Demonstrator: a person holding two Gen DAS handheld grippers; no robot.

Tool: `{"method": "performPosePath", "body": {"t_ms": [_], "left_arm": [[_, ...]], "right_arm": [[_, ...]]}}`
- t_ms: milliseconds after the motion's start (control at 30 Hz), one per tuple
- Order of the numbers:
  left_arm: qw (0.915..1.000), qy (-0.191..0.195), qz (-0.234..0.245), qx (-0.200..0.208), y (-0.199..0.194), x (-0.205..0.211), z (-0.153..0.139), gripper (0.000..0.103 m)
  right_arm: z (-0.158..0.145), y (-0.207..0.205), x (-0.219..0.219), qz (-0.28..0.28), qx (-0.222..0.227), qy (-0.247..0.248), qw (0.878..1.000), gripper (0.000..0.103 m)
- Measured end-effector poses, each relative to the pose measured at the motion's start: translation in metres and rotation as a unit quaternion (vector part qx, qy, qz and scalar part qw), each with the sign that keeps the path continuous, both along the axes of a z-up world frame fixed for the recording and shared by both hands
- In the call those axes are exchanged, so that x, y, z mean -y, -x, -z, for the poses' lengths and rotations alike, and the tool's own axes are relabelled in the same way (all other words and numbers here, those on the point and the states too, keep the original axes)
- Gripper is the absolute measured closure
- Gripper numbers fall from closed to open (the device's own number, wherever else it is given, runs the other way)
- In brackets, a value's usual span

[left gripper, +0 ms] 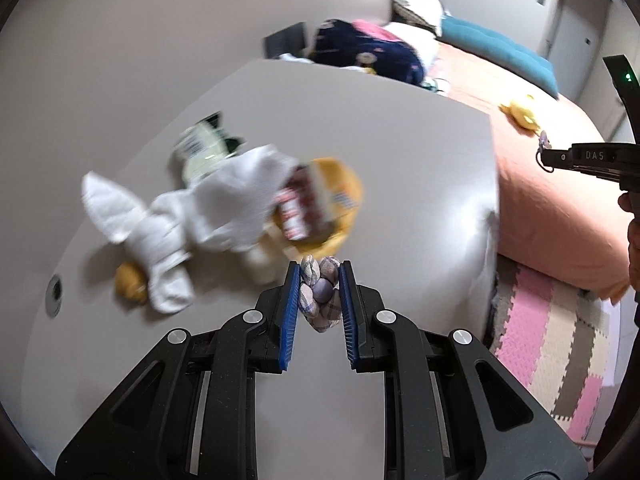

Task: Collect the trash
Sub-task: 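Carry the purple flower with the right gripper to the black bin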

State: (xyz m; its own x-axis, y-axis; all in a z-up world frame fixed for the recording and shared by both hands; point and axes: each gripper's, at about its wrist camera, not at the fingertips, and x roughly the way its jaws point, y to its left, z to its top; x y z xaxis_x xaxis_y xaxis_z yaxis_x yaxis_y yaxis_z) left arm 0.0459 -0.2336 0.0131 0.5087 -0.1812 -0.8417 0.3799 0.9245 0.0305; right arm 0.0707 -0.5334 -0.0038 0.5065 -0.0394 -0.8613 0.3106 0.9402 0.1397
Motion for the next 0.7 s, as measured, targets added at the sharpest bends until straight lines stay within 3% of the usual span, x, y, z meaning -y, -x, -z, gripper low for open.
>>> {"method": "performPosePath", "body": {"t_ms": [333,700], "left_arm": [[0.9965,0.013,0.081,-0.015,0.000,0.087,0.003,0.083],[0.9849,0.011,0.169,-0.038,0.008,0.172,0.010,0.083]], "right_arm": [[0.000,0.039,0.058,0.060,0.000,-0.005,0.998,0.088],[0.004,0.083,0.117,0.125,-0.005,-0.004,0.992,0.088]]}}
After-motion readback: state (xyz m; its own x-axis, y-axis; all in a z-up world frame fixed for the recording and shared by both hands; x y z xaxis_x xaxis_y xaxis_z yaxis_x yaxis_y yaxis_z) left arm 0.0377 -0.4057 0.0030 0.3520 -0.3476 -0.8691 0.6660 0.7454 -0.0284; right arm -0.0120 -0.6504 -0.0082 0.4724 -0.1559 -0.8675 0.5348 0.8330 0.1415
